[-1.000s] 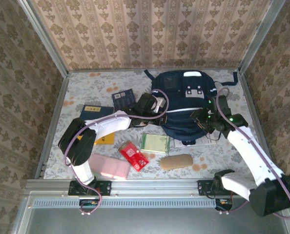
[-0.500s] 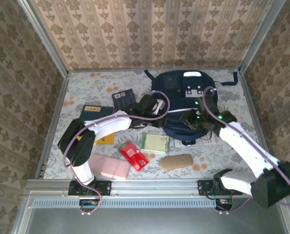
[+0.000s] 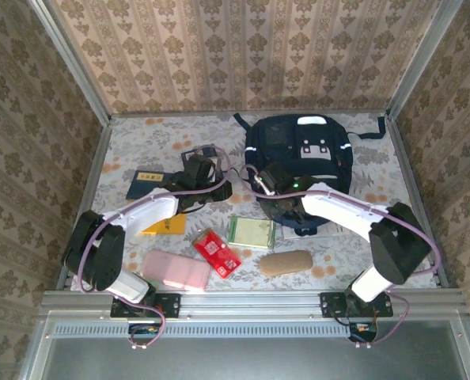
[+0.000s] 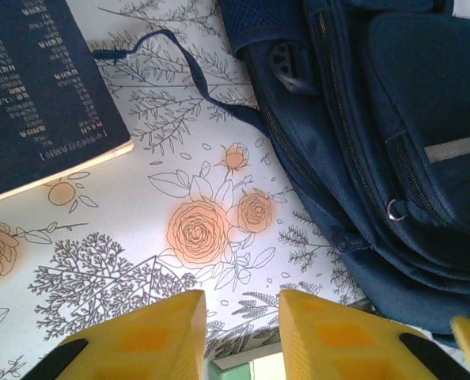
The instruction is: Pack books, pencil case, and school supplies into a backpack
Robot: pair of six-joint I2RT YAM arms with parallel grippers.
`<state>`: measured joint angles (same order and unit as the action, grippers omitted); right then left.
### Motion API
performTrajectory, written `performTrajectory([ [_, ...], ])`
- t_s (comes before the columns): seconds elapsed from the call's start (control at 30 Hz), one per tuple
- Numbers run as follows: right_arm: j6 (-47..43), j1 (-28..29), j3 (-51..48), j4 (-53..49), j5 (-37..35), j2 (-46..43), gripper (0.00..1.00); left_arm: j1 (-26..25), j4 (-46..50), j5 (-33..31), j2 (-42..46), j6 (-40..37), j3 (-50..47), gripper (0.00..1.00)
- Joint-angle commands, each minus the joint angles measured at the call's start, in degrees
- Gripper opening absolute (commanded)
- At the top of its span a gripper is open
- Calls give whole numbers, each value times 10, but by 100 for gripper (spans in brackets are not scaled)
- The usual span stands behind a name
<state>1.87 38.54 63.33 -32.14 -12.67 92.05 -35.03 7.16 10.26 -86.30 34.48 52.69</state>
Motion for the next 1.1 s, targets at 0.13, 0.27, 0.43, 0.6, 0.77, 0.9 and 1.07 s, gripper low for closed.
performTrajectory([
  [0.13,-105,4,46,-39,-102,69,55,8,-39,18,10,23,-13,30],
  [0.27,-123,7,40,-25,-182,92,53,8,-44,20,9,22,-15,31],
  [0.43,-142,7,21,9,-239,94,37,8,-43,18,7,16,-13,33],
  [0.6,-156,7,11,46,-268,53,0,9,-43,18,3,14,-12,34],
  [0.77,-143,2,-12,70,-224,-42,0,3,-24,46,-10,-11,14,37],
  [0.9,-92,-23,-30,78,-141,-132,0,-23,18,64,-35,-53,72,44],
  [1.07,-40,-59,-42,72,-50,-199,0,-59,79,89,-84,-133,160,48],
])
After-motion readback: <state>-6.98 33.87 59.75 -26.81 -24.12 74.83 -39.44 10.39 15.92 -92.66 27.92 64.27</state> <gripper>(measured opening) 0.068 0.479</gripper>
